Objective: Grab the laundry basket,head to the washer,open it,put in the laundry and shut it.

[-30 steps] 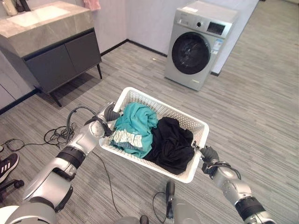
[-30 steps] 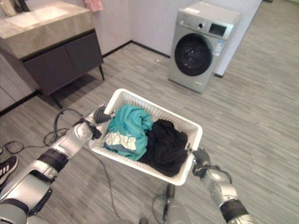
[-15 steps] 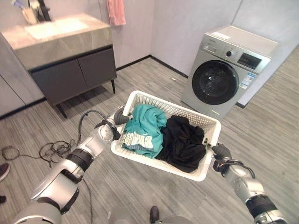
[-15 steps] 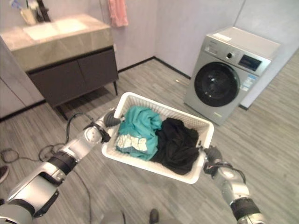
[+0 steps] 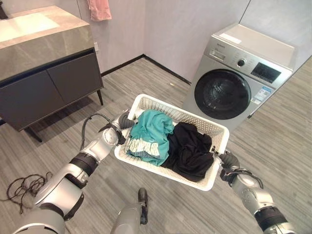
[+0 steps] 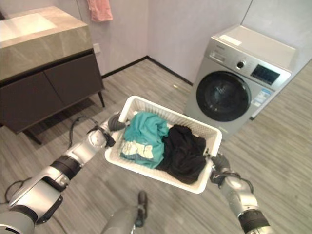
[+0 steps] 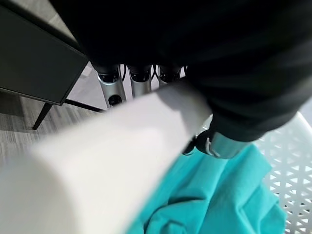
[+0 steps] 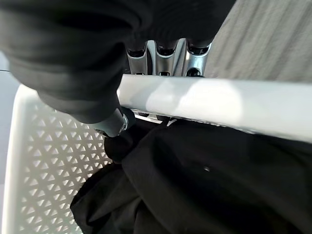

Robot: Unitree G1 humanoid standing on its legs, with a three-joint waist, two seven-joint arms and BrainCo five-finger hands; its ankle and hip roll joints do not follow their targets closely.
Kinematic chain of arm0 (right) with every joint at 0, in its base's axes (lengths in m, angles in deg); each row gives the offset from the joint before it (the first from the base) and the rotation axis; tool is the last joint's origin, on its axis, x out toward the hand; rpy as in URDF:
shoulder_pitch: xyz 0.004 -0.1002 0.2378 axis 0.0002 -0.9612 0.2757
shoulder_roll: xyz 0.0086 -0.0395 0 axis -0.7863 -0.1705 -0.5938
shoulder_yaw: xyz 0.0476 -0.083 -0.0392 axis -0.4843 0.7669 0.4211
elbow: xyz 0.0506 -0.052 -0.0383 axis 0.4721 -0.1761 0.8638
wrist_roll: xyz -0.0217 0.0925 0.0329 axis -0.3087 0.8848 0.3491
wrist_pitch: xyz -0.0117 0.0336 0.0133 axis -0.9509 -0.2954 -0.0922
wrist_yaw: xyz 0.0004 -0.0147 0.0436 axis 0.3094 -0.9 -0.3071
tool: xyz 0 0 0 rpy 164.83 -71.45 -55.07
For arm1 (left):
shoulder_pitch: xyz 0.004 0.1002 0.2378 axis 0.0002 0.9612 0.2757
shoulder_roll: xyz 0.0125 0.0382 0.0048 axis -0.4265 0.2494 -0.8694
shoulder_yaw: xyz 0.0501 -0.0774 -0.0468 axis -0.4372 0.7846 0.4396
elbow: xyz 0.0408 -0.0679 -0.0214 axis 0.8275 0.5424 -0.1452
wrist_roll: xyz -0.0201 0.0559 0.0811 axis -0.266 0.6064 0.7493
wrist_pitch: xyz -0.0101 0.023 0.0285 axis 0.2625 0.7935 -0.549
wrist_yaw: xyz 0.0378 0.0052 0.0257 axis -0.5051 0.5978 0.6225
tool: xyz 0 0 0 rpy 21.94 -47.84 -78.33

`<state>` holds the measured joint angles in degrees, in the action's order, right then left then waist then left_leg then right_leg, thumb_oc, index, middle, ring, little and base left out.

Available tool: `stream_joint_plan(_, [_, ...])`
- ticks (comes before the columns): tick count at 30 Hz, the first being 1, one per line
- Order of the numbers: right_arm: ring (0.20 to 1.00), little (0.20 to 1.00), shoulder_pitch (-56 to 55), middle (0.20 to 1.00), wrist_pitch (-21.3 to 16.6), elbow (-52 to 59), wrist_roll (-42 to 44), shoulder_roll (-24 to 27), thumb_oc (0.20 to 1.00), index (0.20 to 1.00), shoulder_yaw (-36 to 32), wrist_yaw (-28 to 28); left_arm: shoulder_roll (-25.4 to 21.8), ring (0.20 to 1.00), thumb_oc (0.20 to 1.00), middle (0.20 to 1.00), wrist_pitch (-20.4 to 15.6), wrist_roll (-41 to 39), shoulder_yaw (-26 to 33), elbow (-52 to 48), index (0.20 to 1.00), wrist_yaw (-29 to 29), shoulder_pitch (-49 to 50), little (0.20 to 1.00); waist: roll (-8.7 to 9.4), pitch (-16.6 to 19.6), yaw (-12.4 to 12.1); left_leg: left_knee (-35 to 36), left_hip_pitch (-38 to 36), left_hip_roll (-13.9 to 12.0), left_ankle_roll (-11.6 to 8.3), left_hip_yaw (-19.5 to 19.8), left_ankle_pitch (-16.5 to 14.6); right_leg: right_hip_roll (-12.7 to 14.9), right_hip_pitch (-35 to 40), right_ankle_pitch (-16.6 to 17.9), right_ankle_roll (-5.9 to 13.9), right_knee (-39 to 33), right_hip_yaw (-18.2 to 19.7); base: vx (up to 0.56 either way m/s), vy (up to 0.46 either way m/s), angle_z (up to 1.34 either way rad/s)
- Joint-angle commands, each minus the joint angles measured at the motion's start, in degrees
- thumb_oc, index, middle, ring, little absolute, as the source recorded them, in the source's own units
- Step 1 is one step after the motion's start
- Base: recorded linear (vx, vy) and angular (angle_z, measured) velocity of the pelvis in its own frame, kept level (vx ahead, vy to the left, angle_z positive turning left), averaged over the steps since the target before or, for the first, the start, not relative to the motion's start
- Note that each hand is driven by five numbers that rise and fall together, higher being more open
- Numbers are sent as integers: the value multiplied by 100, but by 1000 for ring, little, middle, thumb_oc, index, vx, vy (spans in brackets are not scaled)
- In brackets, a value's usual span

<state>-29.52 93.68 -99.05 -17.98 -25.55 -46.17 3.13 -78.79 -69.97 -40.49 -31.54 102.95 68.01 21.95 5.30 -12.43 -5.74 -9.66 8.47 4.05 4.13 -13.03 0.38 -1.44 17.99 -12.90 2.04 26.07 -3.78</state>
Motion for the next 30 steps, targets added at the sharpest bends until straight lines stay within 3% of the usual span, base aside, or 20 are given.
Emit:
stream_joint_plan(1, [200,200,590,200,-613,577,-168,86,200,200,-448,291,-70,200,200,200,-383,80,232,-327,200,145,-638,200,-127,499,-148,-126,-251,-281,193,364,-147,197,-1286,1729,963,941,-141,322,165,-63])
stream_joint_plan(2, [200,200,734,200,-601,611,-418,-89,200,200,-374,287,-191,200,200,200,-370,53,374,-445,200,203,-536,200,-363,247,44,-52,-795,-426,394,300,-378,533,-2113,1772,1051,2493,-449,216,136,-25])
stream_joint_plan(3, [200,200,739,200,-601,611,-419,-88,200,200,-370,286,-194,200,200,200,-370,53,380,-447,200,203,-535,200,-367,258,41,-36,-783,-434,390,294,-357,527,-2137,1784,1040,2494,-449,311,174,-15])
stream_joint_plan(4, [200,200,713,200,-604,611,-415,-91,200,200,-392,288,-234,200,200,200,-347,45,397,-475,200,220,-553,200,-415,226,83,80,-960,-429,394,326,-381,764,-2313,1618,923,2407,-584,183,63,-14])
stream_joint_plan(6, [200,200,610,200,-588,628,-485,74,200,200,-529,274,-245,200,200,200,-354,68,314,-547,200,166,-640,200,-433,198,229,146,-1231,-415,302,390,-487,1035,-2537,1384,720,1516,-895,350,34,-10])
stream_joint_plan(7, [200,200,605,200,-586,632,-486,75,200,200,-532,274,-243,200,200,200,-354,68,312,-546,200,166,-640,200,-449,180,262,145,-1254,-430,295,429,-492,1023,-2474,1387,716,1472,-943,305,-51,19])
stream_joint_plan(10, [200,200,561,200,-587,633,-494,267,200,200,-672,288,-258,200,200,200,-358,109,202,-502,200,150,-801,200,-449,227,360,101,-1393,-496,119,444,-677,1281,-2281,1231,597,-72,-1101,245,-120,54])
stream_joint_plan(14, [200,200,401,200,-604,658,-471,389,200,200,-832,308,-158,200,200,200,-391,178,91,-419,200,218,-1030,200,-443,318,419,164,-1492,-552,-43,566,-841,1455,-2215,1710,714,-1566,-473,216,-189,16])
stream_joint_plan(19, [200,200,209,200,-607,727,-456,465,200,200,-1048,342,-24,200,200,200,-441,241,-46,-281,200,273,-1175,200,-350,359,540,11,-1593,-707,-180,756,-1072,1643,-2184,2209,859,-2126,352,210,-262,13])
stream_joint_plan(22, [200,200,142,200,-585,706,-447,499,200,200,-1095,361,-11,200,200,200,-482,226,-108,-262,200,247,-1165,200,-259,520,522,-20,-1720,-917,-311,863,-1156,1490,-2024,1952,889,-2101,369,239,-337,-16])
stream_joint_plan(25, [200,200,26,200,-571,717,-385,586,200,200,-1094,362,-15,200,200,200,-468,133,-79,-298,200,228,-1077,200,-261,580,551,-162,-1761,-1395,-517,1035,-843,1092,-1937,1483,702,-1901,188,204,-417,-6])
stream_joint_plan(28, [200,200,145,200,-585,563,-393,615,200,200,-970,376,-126,200,200,200,-453,51,4,-439,200,154,-928,200,-239,571,462,-747,-1509,-1858,-589,1039,-106,755,-1662,1358,476,-2111,-158,158,-525,13])
stream_joint_plan(29, [200,200,183,200,-553,445,-446,663,200,200,-902,353,-197,200,200,200,-409,-26,68,-544,200,115,-842,200,-172,509,365,-1289,-1230,-2043,-507,1110,347,525,-1467,1328,291,-2289,-173,105,-478,-27])
stream_joint_plan(30, [200,200,191,200,-556,439,-446,663,200,200,-897,354,-204,200,200,200,-404,-26,73,-552,200,112,-838,200,-181,507,375,-1326,-1203,-2058,-515,1131,338,510,-1464,1338,283,-2301,-182,84,-463,-17])
